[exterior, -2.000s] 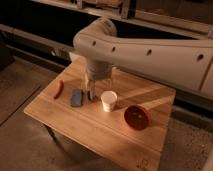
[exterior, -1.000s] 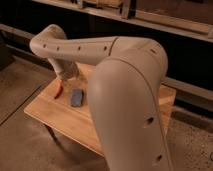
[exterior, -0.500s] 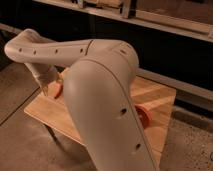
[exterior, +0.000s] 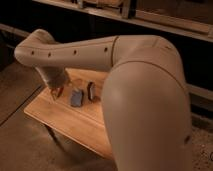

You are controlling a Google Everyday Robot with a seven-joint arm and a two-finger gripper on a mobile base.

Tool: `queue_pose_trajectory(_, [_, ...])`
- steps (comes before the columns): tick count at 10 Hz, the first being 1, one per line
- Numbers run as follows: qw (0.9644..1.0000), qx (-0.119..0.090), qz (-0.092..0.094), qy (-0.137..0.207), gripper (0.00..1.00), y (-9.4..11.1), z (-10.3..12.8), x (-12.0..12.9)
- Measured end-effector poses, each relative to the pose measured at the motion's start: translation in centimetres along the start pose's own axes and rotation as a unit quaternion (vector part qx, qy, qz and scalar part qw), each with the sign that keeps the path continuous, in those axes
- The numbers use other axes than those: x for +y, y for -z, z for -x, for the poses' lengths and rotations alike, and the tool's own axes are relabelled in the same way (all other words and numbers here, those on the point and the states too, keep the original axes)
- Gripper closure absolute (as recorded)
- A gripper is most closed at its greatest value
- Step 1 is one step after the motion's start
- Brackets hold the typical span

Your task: Move the arm in a circular motion

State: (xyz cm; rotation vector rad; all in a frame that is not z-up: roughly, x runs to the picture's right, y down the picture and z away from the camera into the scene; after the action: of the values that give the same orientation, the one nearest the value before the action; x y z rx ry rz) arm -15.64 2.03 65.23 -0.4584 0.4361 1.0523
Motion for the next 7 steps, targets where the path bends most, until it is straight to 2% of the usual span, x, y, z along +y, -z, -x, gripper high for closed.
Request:
queue_pose_trajectory(3, [0.9989,-0.003,-0.008,-0.045,0.35,0.5,-3.5,-5.5])
queue_pose_trajectory(5, [0.9962,0.005,-0.021,-0.085,0.35,0.5,-4.6,-9.7])
queue_pose_trajectory(6, [0.9933,0.012,-0.030,-0.111,0.35,0.4,-4.4,-12.2])
queue_pose_trajectory(7, [0.9920,0.014,-0.034,-0.121,0.35,0.4,-3.6,-13.1])
